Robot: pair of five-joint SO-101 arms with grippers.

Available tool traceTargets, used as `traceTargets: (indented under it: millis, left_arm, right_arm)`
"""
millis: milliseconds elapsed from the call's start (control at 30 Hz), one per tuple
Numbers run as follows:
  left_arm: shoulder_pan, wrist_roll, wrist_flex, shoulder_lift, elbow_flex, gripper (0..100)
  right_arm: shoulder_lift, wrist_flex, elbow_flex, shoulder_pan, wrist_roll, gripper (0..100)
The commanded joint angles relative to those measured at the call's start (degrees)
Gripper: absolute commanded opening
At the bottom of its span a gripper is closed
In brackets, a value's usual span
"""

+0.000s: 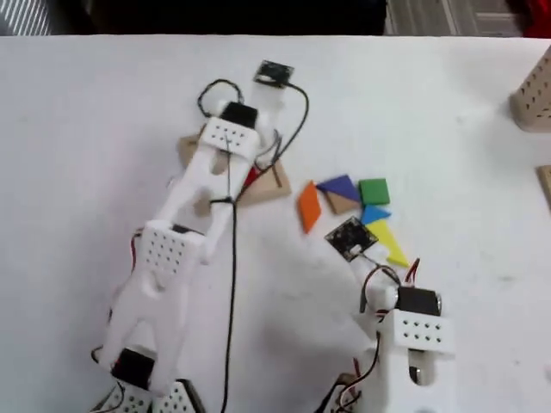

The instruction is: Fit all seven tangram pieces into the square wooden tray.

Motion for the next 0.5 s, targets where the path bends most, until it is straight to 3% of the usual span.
traceTargets:
  millis: [0, 467]
  left_arm:
    - [-5.3, -0.5, 0.7, -1.4, 0.1, 2]
    - [-15.5, 4.6, 6.9, -1.5, 0.0, 2]
  right_arm:
    - [-0.7, 0.6, -0.3, 0.6, 0.4, 1.9]
    - [-0.7, 0.6, -0.3, 0.5, 0.4, 1.9]
